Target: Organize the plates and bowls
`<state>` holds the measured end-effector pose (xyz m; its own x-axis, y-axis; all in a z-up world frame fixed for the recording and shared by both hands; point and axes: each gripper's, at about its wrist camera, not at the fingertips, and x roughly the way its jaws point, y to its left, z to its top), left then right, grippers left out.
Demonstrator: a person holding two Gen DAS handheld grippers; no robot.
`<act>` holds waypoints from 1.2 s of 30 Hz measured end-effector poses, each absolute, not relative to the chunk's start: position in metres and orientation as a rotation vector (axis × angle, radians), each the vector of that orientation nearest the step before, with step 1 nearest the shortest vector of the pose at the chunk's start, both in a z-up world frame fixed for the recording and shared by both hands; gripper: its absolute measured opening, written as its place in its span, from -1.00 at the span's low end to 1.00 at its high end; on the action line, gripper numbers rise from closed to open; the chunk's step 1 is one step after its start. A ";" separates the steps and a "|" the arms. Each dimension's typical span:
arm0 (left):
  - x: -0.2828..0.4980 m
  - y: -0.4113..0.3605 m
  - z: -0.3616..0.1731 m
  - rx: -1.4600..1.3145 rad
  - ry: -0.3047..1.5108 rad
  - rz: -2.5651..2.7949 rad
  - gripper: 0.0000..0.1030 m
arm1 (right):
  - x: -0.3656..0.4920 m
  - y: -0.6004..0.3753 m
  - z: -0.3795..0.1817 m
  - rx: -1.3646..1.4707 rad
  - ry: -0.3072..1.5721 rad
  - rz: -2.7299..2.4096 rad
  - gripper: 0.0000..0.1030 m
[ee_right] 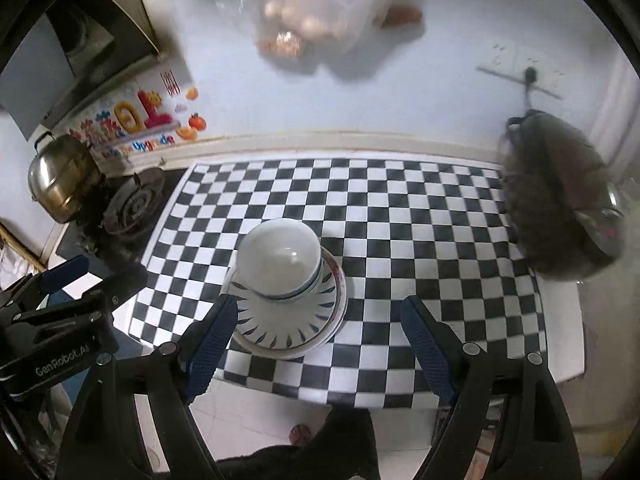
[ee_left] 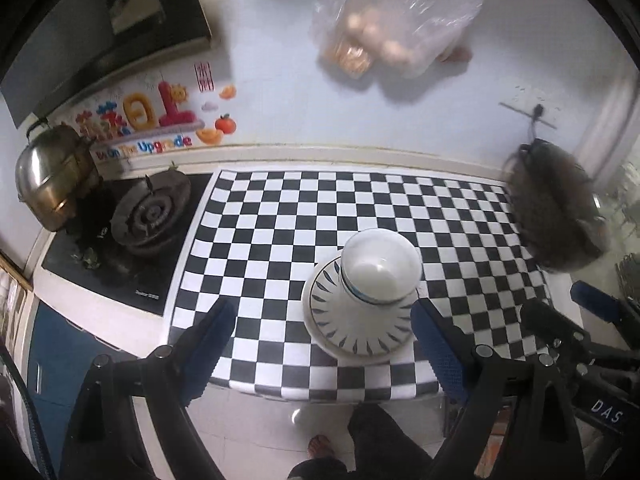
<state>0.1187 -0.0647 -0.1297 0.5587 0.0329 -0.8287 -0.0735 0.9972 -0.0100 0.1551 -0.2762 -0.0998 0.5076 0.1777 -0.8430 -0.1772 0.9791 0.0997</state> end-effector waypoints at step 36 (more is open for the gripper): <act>-0.053 -0.075 -0.039 -0.017 0.806 0.052 0.75 | -0.056 -0.298 0.032 -0.048 0.802 0.110 0.67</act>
